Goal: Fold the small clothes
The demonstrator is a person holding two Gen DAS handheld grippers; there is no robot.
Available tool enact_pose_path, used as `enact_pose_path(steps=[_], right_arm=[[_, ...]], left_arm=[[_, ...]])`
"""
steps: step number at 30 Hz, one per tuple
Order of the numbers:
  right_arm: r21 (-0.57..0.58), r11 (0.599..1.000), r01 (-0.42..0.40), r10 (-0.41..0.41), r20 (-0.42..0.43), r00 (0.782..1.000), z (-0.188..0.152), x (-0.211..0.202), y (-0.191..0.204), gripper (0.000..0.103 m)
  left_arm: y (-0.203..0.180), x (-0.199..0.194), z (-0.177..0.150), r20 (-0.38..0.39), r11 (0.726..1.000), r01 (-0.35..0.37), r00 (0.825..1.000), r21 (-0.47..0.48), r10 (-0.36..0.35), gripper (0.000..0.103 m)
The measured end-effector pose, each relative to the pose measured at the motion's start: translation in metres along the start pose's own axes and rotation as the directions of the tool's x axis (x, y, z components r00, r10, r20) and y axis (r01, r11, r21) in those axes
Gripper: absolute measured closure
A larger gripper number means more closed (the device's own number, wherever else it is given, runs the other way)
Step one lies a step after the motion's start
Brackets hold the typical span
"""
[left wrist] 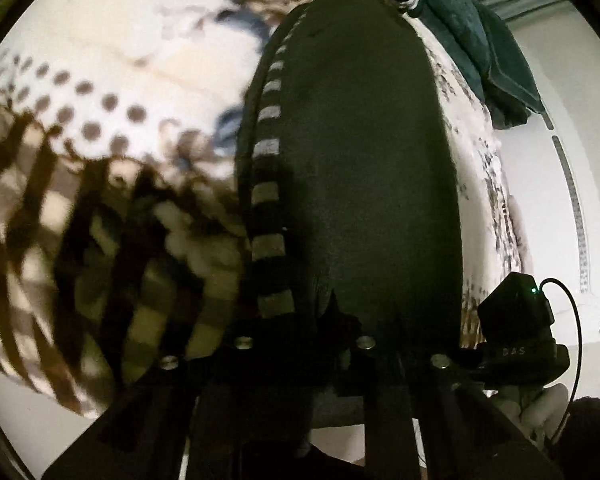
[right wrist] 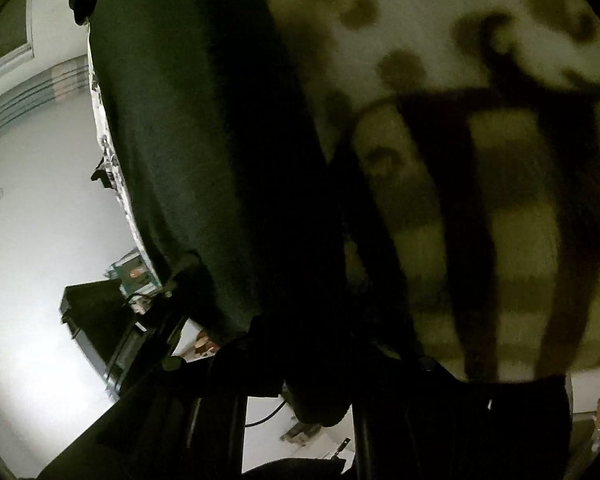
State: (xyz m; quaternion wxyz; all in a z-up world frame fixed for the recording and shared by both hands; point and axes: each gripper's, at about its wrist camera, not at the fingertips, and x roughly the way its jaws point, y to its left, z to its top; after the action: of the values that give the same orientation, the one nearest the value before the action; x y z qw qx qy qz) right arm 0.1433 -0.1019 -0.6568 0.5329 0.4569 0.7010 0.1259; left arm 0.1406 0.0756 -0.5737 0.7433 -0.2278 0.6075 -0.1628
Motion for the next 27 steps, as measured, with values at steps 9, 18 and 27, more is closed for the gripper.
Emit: enact_pose_path(steps=[9,18,27], right_arm=[[-0.022,0.999,0.025,-0.025,-0.002,1.000,-0.026,-0.015,0.022,0.095],[-0.006,0.997,0.075,-0.075,-0.036,0.997,0.002,-0.003,0.013,0.085],[0.044,0.999,0.033,-0.029,-0.077,0.997,0.003,0.018,0.003,0.053]], left_arm=[[-0.025,-0.037,-0.024,-0.012,0.998,0.063,0.998,0.013,-0.062,0.091],[0.011,0.006,-0.023,-0.152,0.990,0.080,0.984,-0.112,-0.096,0.082],[0.019,0.020,-0.030,-0.153,0.977,0.149,0.973,-0.154,-0.172,0.061]])
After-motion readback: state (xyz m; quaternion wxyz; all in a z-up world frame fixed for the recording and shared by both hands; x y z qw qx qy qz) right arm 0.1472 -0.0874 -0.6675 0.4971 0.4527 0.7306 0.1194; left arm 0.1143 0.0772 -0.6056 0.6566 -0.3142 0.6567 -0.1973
